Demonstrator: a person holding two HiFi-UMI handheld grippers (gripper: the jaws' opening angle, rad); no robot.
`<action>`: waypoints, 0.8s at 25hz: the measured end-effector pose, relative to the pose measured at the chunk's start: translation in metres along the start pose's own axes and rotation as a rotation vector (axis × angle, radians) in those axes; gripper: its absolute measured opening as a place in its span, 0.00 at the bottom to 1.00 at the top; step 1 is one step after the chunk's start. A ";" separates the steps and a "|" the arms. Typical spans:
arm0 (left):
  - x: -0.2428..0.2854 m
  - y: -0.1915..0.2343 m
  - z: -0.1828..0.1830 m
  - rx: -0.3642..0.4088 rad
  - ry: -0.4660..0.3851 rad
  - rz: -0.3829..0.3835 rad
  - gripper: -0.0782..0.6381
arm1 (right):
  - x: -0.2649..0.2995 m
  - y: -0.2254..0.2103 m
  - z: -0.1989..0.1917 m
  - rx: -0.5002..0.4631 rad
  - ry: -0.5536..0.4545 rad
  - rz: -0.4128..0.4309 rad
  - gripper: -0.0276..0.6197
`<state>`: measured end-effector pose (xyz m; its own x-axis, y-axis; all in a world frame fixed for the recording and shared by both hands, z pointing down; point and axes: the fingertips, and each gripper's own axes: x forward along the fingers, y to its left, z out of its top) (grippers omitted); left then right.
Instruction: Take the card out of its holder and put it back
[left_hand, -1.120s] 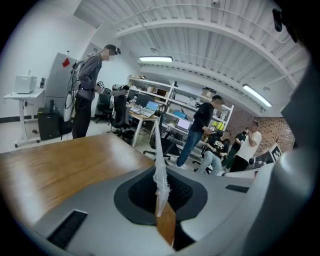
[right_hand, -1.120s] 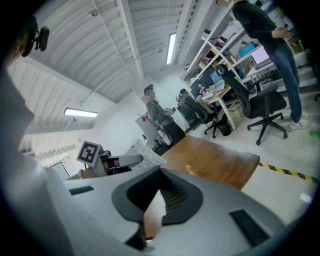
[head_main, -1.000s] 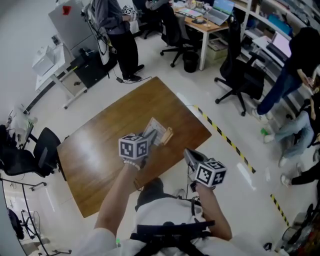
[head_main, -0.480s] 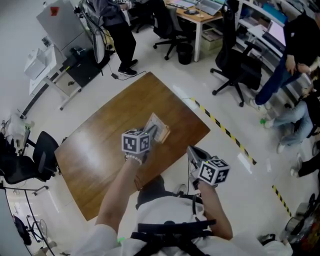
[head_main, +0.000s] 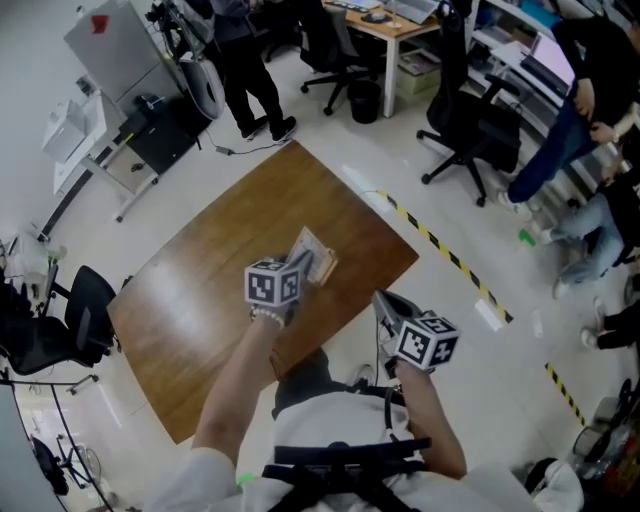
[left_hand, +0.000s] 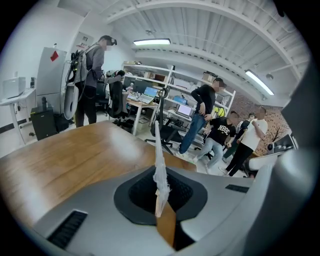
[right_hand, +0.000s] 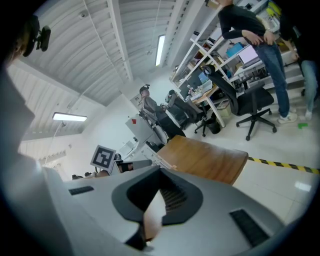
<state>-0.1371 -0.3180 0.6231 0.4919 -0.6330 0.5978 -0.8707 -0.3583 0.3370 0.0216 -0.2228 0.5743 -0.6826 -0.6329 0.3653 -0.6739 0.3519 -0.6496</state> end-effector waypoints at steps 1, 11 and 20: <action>0.000 0.001 -0.001 -0.001 -0.001 0.000 0.13 | 0.000 0.000 -0.001 0.000 0.000 -0.001 0.05; 0.007 0.002 0.002 0.006 0.003 -0.002 0.13 | 0.000 -0.005 0.001 0.012 0.004 -0.010 0.05; 0.010 0.004 -0.002 0.015 0.006 -0.005 0.13 | -0.001 -0.009 -0.001 0.017 -0.003 -0.012 0.05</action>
<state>-0.1353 -0.3242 0.6316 0.4959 -0.6274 0.6004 -0.8682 -0.3717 0.3288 0.0279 -0.2246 0.5808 -0.6740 -0.6388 0.3710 -0.6767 0.3326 -0.6568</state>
